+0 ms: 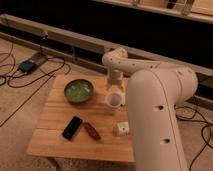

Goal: Wipe the white sponge on the table

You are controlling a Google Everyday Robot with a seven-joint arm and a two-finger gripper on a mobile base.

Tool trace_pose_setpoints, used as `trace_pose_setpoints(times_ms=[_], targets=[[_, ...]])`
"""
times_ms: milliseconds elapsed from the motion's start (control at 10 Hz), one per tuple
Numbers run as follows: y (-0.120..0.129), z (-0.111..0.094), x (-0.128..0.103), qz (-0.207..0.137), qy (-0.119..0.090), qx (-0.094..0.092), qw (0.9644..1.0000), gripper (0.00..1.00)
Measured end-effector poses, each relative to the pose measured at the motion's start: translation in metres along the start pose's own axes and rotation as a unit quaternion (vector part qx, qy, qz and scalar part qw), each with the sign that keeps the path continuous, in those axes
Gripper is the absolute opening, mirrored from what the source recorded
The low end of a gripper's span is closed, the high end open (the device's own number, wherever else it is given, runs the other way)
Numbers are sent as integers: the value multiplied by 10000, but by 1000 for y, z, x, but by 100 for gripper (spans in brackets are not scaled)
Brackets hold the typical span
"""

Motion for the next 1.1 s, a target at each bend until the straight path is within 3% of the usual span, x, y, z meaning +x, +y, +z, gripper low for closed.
trace_pose_setpoints(times_ms=[400, 700, 900, 1100], targets=[[-12, 41, 8, 176, 164, -84, 9997, 65], [-23, 50, -3, 236, 66, -107, 9996, 65], [-26, 50, -10, 218, -1, -88, 9997, 51], [-28, 51, -9, 175, 10, -64, 9998, 29]])
